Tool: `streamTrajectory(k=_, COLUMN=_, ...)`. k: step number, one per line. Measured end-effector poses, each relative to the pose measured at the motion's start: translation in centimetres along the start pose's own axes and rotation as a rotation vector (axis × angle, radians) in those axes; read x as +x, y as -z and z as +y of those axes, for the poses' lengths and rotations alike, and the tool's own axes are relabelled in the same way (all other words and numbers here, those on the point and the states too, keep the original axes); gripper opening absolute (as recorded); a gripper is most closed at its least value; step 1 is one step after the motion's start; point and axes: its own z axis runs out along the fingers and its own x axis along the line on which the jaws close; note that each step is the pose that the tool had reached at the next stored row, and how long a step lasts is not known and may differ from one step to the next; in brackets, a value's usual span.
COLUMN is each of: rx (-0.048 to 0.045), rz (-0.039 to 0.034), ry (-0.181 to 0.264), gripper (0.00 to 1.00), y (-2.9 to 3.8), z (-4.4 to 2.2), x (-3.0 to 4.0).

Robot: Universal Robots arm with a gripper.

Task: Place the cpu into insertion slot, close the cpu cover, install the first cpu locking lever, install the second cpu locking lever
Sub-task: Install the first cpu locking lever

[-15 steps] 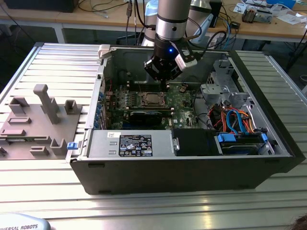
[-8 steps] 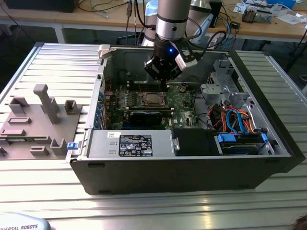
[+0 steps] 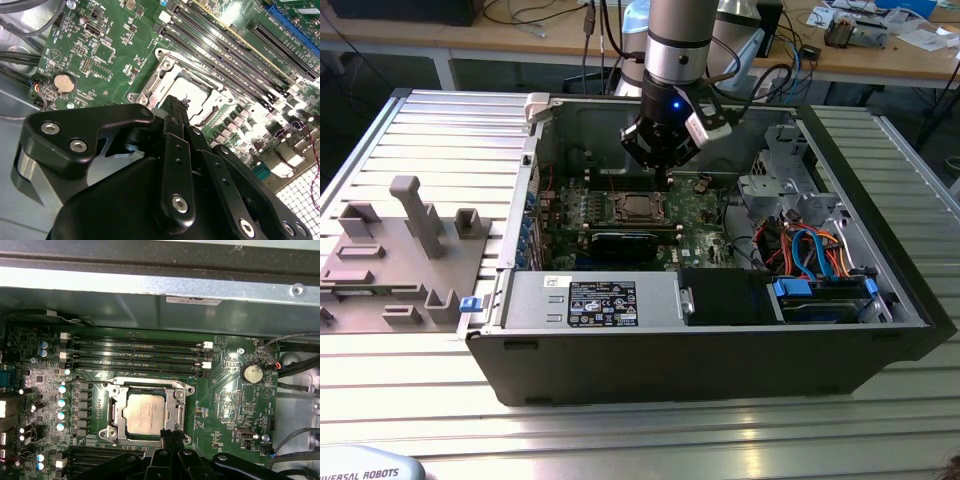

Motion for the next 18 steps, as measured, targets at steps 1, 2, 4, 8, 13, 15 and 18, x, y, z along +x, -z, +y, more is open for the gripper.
streamTrajectory(k=1, rx=0.0001, rz=0.0001, ry=0.001, gripper=0.11, y=0.00, z=0.00, x=0.00)
streamTrajectory(k=2, rx=0.0001, rz=0.0000, ry=0.002, gripper=0.11, y=0.00, z=0.00, x=0.00)
streamTrajectory(k=4, rx=0.0001, rz=0.0000, ry=0.003, gripper=0.11, y=0.00, z=0.00, x=0.00)
streamTrajectory(k=8, rx=0.0001, rz=0.0000, ry=0.006, gripper=0.11, y=0.00, z=0.00, x=0.00)
streamTrajectory(k=13, rx=0.0001, rz=-0.0002, ry=0.010, gripper=0.11, y=-0.01, z=0.00, x=0.00)
streamTrajectory(k=15, rx=0.0002, rz=-0.0002, ry=0.012, gripper=0.11, y=-0.01, z=0.00, x=0.00)
streamTrajectory(k=18, rx=0.0002, rz=-0.0002, ry=0.014, gripper=0.11, y=-0.01, z=0.00, x=0.00)
